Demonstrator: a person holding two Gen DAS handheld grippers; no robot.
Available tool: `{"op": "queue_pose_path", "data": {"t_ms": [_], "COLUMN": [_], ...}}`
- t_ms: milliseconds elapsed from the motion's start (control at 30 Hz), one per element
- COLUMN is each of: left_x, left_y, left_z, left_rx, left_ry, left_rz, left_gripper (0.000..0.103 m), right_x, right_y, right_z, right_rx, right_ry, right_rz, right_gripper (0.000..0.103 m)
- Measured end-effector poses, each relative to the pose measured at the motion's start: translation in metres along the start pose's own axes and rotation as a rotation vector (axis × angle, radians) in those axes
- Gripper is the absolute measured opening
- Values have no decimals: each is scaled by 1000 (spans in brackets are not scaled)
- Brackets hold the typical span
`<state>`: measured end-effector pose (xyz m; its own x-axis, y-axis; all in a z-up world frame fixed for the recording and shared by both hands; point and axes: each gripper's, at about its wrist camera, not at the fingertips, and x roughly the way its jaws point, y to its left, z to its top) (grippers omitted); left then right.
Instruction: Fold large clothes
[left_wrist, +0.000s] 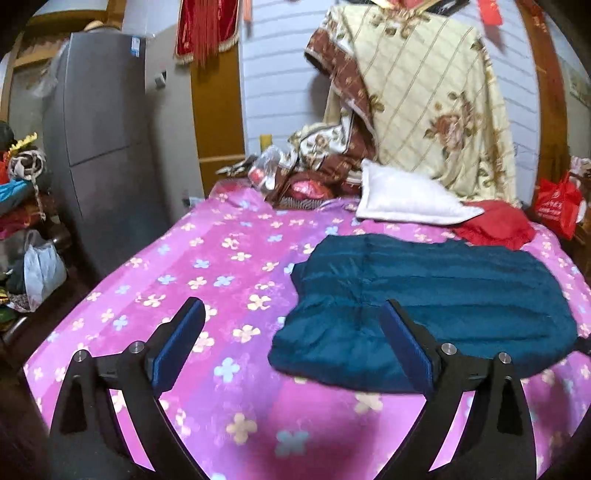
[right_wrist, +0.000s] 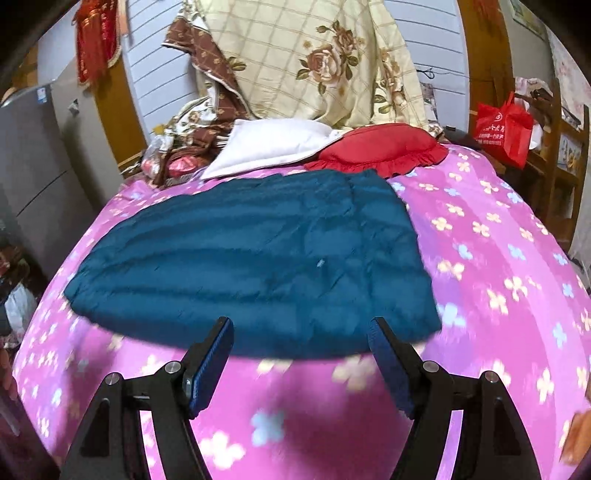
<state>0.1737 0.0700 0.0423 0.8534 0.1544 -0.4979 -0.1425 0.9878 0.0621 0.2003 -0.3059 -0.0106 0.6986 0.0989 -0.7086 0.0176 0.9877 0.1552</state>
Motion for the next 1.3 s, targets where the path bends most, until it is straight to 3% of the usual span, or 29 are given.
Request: {"op": "queue_pose_path", "data": {"t_ms": [167,267,333,500,600,833,967,1100,1167,1300], "left_x": [-58,-85,-100,-140,-156,-172,-175,-172,-170,-172], "left_y": [-10,-12,-11,-1,0,-21,-37,-58,-72,-92], "left_z": [-12,-15,-16,-24,-28,-48,-63,-73,-75,-80], "left_rx": [10,-26,-51,-135,-147,-46,-10,32,51,101], "left_ry": [-73,-84,-92,-143,-132,-49,-7,-12,7,5], "left_rz": [-21,-44,-58,-102,-118,-127,-175,-194,-231,-249], "left_gripper": [96,97,103,102,102,102,102,102,102,102], "right_x": [-27,-44,-55,-84,-96,-108,-117,-128,-133,-127], "right_y": [20,31,36,41,44,46,46,42,36,22], "right_z": [-29,-44,-53,-71,-82,-102,-109,-116,-119,-121], "right_rx": [-12,-12,-11,12,14,14,-4,-14,-10,35], "right_ry": [0,-7,-14,-32,-26,2,-16,-32,-53,-30], "right_rz": [11,14,11,2,-17,-45,-79,-144,-146,-140], "right_gripper": [73,73,73,73,73,73,73,73,78,79]}}
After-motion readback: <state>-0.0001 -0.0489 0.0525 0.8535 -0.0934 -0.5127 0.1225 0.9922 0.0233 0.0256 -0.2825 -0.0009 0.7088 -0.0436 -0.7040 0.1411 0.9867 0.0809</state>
